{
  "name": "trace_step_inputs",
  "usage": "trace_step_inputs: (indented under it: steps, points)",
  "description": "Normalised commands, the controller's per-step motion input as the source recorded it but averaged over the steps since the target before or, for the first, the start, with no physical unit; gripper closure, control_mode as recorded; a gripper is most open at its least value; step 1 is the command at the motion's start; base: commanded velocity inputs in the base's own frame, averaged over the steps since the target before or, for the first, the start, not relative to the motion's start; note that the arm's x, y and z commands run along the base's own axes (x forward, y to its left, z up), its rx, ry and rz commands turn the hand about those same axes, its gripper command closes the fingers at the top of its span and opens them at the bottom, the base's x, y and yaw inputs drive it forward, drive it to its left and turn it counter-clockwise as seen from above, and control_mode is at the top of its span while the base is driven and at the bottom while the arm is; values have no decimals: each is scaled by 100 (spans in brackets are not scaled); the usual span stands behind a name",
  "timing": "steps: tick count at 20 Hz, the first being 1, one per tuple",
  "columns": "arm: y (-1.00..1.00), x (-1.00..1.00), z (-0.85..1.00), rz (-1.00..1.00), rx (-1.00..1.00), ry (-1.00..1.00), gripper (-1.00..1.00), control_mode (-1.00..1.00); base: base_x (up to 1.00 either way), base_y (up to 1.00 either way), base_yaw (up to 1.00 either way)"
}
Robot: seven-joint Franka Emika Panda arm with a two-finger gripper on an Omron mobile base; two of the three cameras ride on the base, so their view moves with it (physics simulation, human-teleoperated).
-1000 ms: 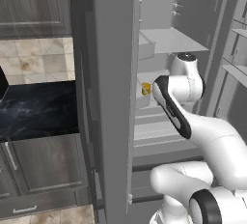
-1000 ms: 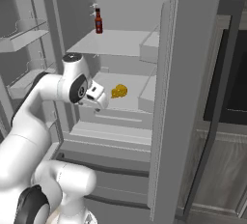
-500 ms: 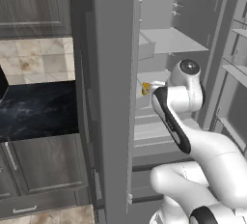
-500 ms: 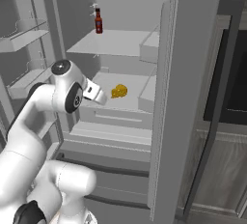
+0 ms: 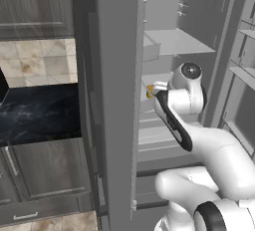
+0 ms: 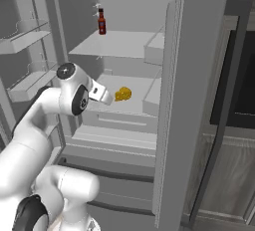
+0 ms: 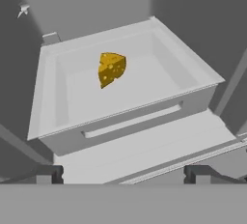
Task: Pick the cheese from the fridge and the cheese grater from the cabinet and place them next to the salad bowl.
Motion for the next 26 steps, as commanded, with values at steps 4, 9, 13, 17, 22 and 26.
trace_step_inputs:
  steps: [4, 9, 13, 17, 22, 26]
  points:
    - [0, 48, -1, 0, 0, 1, -100, -100, 0, 0, 0]
    - [0, 33, -15, 0, 0, 0, -100, -100, 0, 0, 0]
    - [0, 32, -21, 0, 0, -10, -100, -100, 0, 0, 0]
    - [0, 35, -7, 0, 0, -2, -100, -100, 0, 0, 0]
    - [0, 43, -2, 0, 0, 0, -100, -100, 0, 0, 0]
    - [0, 47, -4, 0, 0, 0, -100, -100, 0, 0, 0]
